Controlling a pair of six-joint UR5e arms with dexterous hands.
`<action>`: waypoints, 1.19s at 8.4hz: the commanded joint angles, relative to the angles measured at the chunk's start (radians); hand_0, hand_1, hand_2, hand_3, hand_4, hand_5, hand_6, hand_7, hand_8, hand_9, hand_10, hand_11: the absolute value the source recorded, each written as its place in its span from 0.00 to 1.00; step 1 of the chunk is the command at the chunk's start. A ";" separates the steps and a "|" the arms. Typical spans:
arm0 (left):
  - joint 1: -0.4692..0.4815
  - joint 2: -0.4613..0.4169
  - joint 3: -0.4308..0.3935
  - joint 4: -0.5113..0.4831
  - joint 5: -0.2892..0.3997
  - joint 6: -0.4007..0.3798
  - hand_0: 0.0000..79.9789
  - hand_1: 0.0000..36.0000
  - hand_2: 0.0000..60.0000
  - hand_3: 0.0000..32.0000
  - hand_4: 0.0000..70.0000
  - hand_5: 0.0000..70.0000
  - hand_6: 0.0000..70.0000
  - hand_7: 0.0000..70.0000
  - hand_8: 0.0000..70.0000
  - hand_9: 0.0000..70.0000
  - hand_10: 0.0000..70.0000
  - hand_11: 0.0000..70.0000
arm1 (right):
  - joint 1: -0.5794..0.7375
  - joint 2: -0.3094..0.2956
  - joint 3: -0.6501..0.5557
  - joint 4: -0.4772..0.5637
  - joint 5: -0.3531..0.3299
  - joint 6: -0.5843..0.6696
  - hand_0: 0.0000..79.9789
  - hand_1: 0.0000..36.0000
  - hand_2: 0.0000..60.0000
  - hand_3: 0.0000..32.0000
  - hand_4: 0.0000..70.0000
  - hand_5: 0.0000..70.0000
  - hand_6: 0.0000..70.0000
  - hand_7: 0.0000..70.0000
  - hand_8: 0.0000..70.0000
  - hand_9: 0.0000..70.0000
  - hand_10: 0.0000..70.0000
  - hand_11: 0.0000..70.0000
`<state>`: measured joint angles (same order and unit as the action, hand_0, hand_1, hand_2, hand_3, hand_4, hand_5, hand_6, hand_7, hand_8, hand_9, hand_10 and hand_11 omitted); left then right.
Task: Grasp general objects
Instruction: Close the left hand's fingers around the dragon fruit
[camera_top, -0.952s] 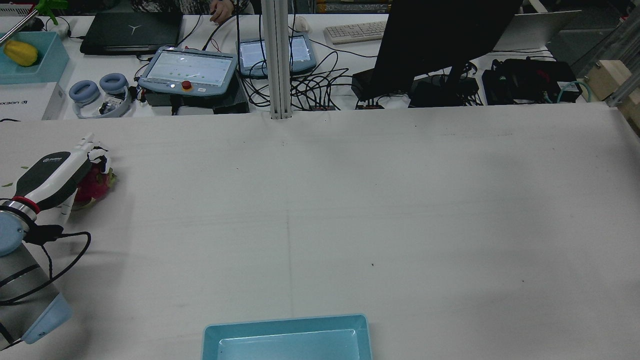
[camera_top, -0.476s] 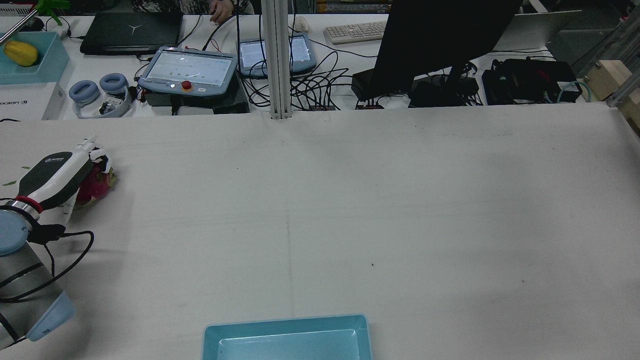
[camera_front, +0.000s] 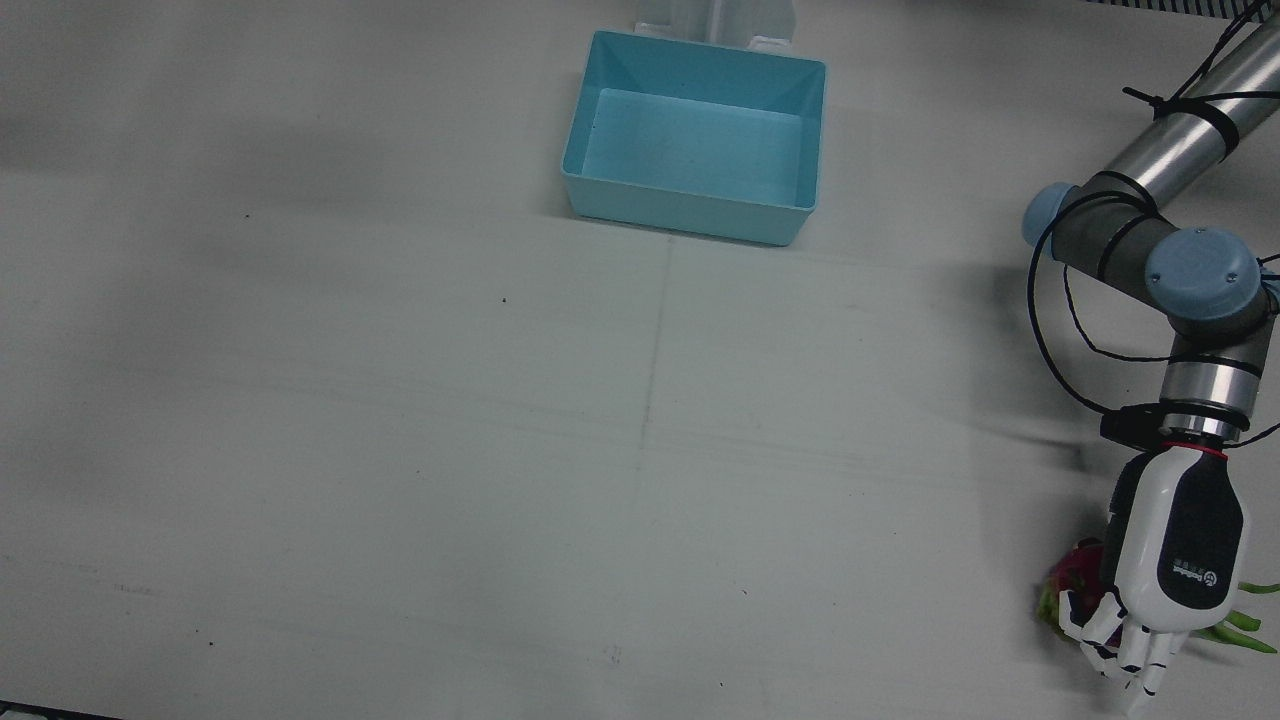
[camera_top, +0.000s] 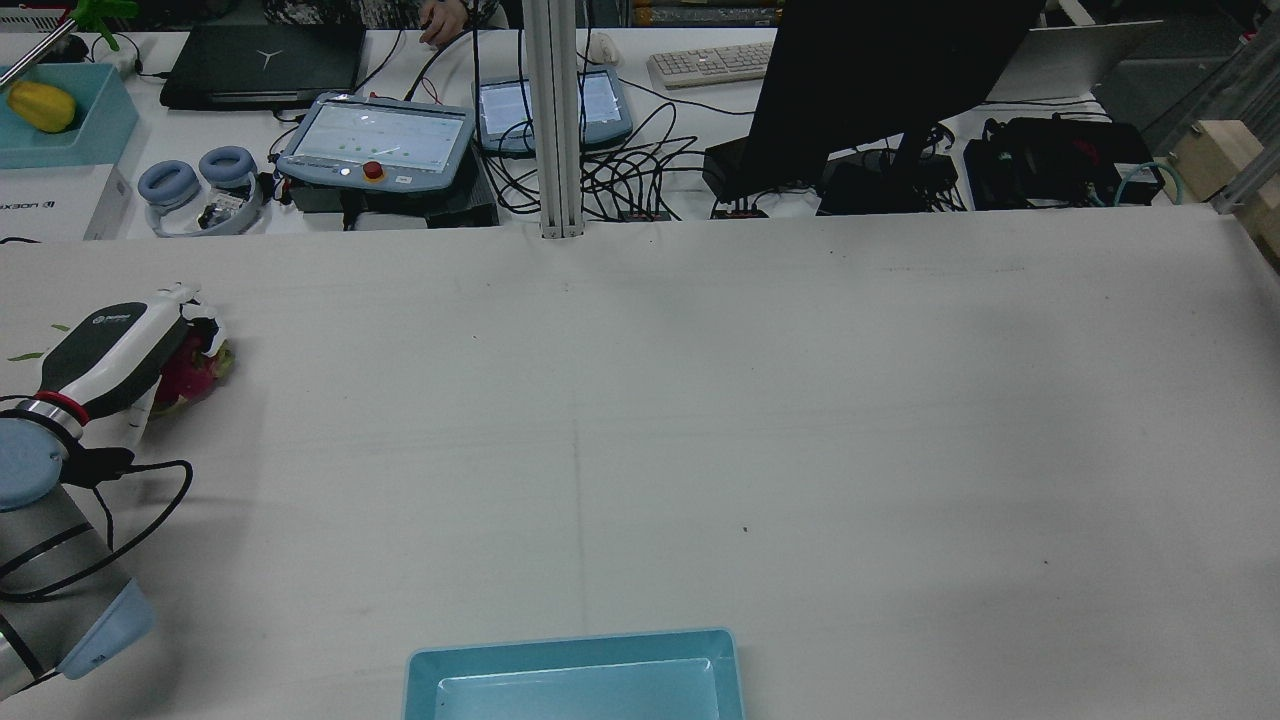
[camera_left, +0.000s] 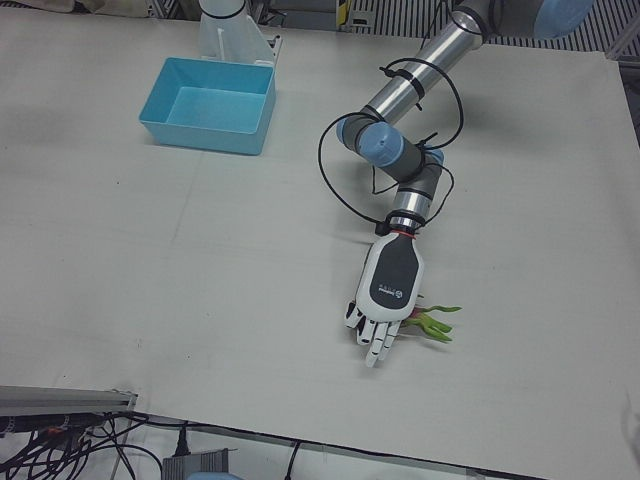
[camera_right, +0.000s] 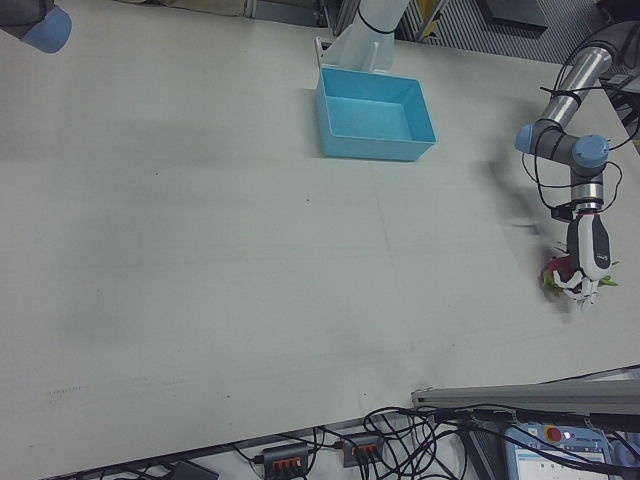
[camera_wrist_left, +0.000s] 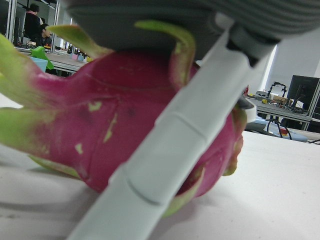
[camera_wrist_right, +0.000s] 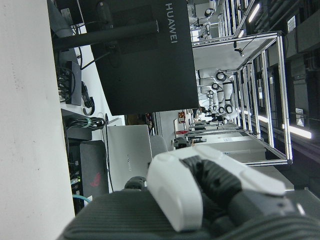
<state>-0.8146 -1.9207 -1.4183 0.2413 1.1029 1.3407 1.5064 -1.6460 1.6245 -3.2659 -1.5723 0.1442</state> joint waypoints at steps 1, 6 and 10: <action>0.000 -0.006 0.009 0.001 -0.001 0.000 1.00 1.00 1.00 0.00 0.77 1.00 0.97 1.00 0.22 0.30 0.44 0.69 | 0.000 0.000 0.000 0.000 0.000 0.000 0.00 0.00 0.00 0.00 0.00 0.00 0.00 0.00 0.00 0.00 0.00 0.00; 0.000 -0.009 0.006 0.003 -0.032 0.000 1.00 1.00 1.00 0.00 0.95 1.00 1.00 1.00 1.00 1.00 1.00 1.00 | 0.000 0.000 0.000 0.000 0.000 0.000 0.00 0.00 0.00 0.00 0.00 0.00 0.00 0.00 0.00 0.00 0.00 0.00; 0.005 -0.009 -0.007 0.015 -0.025 -0.011 1.00 1.00 1.00 0.00 0.88 1.00 1.00 1.00 1.00 1.00 1.00 1.00 | 0.000 0.000 0.000 0.000 0.000 0.000 0.00 0.00 0.00 0.00 0.00 0.00 0.00 0.00 0.00 0.00 0.00 0.00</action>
<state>-0.8104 -1.9293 -1.4167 0.2439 1.0715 1.3398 1.5064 -1.6460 1.6244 -3.2658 -1.5723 0.1442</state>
